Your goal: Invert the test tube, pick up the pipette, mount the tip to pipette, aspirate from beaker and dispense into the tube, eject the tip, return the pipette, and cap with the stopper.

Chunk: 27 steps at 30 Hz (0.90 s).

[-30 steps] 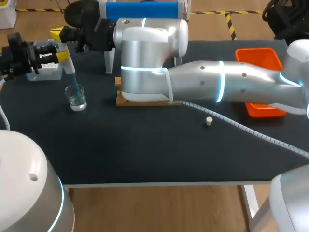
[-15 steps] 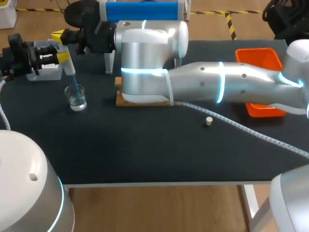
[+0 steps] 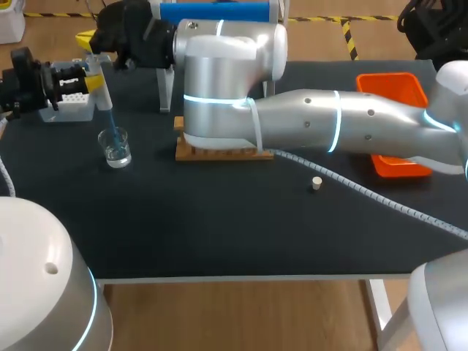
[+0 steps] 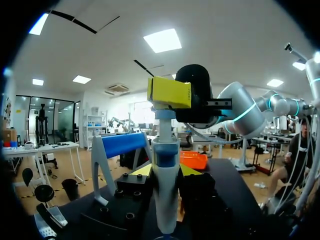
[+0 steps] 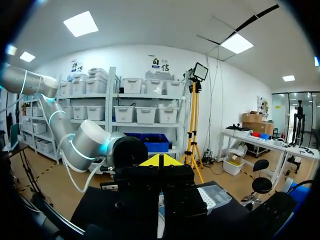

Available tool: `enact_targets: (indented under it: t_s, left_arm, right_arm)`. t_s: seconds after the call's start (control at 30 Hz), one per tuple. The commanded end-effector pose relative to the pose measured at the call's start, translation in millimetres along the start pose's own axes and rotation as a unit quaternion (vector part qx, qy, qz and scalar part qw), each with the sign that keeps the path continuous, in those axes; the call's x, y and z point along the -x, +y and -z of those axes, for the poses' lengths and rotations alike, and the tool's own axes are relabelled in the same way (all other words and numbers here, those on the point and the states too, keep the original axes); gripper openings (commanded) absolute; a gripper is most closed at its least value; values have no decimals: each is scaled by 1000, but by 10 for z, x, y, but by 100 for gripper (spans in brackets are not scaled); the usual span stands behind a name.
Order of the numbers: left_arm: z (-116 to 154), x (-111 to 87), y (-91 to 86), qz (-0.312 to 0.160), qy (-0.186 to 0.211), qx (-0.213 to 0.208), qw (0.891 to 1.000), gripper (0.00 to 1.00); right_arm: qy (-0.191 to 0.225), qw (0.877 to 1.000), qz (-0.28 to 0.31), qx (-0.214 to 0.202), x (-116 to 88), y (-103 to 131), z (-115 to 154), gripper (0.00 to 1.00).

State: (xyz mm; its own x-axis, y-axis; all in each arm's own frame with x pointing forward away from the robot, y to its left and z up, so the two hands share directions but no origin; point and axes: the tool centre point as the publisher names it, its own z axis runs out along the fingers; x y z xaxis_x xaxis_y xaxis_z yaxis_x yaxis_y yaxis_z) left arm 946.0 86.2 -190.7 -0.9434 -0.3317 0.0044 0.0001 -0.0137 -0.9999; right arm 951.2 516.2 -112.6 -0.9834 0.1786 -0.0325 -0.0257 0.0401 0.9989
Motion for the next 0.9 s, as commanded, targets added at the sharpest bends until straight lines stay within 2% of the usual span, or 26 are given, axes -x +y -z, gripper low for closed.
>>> enact_targets:
  t_s: [0.03,0.07,0.1,0.13,0.37,0.67,0.9]
  left_arm:
    - [13,7,-7,1,2,0,1000,0]
    - [13,7,-7,1,2,0,1000,0]
    - [13,7,-7,1,2,0,1000,0]
    - [13,7,-7,1,2,0,1000,0]
    - [13,7,-7,1,2,0,1000,0]
    - [13,7,-7,1,2,0,1000,0]
    - [13,7,-7,1,2,0,1000,0]
  right_arm:
    - [-2,1000,6,2,-1,159,160,13]
    - [-4,1000,9,3,0,201,199,45]
    - [-5,1000,10,3,2,234,238,84]
    - [-6,1000,10,3,6,264,279,100]
    - [-8,1000,26,-6,19,452,696,100]
    - [12,998,56,-29,62,647,1576,100]
    - [17,998,54,-42,216,623,2206,100]
